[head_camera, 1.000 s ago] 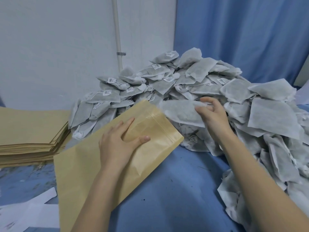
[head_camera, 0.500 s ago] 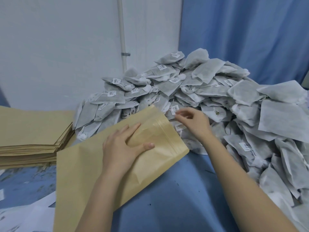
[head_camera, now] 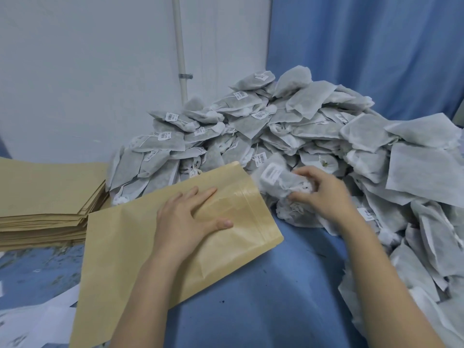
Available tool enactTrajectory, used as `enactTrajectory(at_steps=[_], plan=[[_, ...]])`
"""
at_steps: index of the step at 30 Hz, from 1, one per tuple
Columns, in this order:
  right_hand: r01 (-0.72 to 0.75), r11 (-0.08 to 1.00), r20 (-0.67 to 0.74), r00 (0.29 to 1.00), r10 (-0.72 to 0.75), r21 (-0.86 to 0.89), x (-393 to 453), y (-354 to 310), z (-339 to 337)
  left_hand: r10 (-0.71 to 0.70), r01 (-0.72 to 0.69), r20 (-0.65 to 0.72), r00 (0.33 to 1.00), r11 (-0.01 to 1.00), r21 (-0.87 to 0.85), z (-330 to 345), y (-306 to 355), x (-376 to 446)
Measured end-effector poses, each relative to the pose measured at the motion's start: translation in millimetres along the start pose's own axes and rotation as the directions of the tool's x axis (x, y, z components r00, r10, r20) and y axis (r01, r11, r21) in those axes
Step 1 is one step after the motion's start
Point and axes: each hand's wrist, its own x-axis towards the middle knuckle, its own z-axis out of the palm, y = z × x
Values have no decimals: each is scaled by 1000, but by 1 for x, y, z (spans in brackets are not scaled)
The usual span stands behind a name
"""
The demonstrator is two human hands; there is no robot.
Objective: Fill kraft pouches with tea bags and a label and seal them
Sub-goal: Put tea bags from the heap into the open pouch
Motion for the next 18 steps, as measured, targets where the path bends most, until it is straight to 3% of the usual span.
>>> enactTrajectory(at_steps=[5,8,10,12,15,17,18], plan=[[156,981,183,974,-134,-114,-10,-32,-33,18,-19,-4,1000,997,-69,-5,4,0],[144,987,305,939,-160,76,-18,-50,-16,57,-54,18,998,992,-117,-6,11,-2],[109,968,438,876,-201,227,-23,-59,3,80,-75,33,996,987,-146,-5,17,-3],[119,973,525,825,-207,197,-26,-59,20,98,-88,60,993,985,-148,-3,20,-4],[63,968,497,849,-179,241,-22,-48,28,101,-92,83,991,990,-111,-2,19,-3],[60,959,347,925,-158,276,-15,-32,27,99,-92,96,991,993,-74,0,16,-3],[68,983,241,964,-109,172,-11,-21,25,99,-93,96,991,994,-57,1,15,-3]])
